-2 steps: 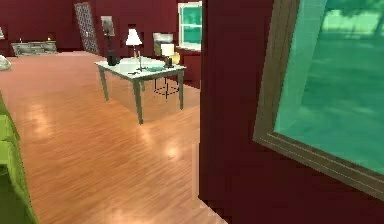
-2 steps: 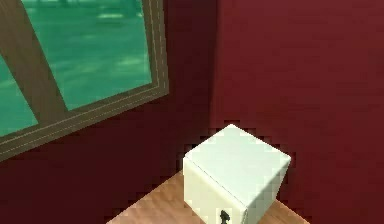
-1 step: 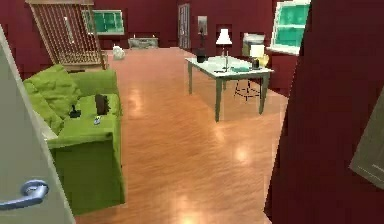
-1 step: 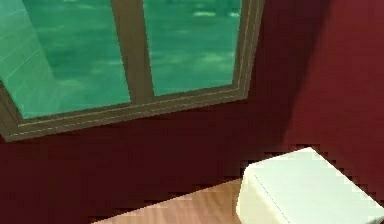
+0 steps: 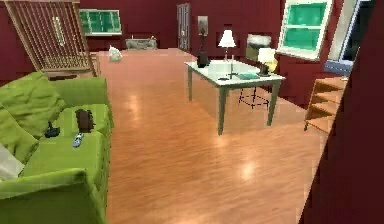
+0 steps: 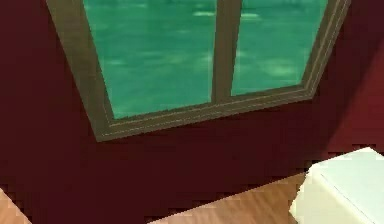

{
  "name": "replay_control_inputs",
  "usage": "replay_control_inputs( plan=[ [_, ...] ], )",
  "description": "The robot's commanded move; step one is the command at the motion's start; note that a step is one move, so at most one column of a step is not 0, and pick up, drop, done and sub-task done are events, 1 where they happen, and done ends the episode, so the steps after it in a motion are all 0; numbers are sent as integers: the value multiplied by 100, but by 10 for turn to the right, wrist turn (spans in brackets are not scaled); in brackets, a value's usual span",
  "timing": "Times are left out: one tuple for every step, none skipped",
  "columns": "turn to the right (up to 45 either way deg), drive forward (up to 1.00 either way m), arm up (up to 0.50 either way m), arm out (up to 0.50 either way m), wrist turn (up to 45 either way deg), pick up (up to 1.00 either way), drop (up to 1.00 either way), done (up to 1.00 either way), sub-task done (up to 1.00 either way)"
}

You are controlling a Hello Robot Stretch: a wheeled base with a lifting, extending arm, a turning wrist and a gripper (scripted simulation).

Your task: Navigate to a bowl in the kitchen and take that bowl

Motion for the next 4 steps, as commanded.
replay_control_inputs(
  plan=[
    [0,100,0,0,0,0,0,0,0],
    [-270,0,0,0,0,0,0,0,0],
    [0,10,0,0,0,0,0,0,0],
    [60,0,0,0,0,0,0,0,0]
  ],
)
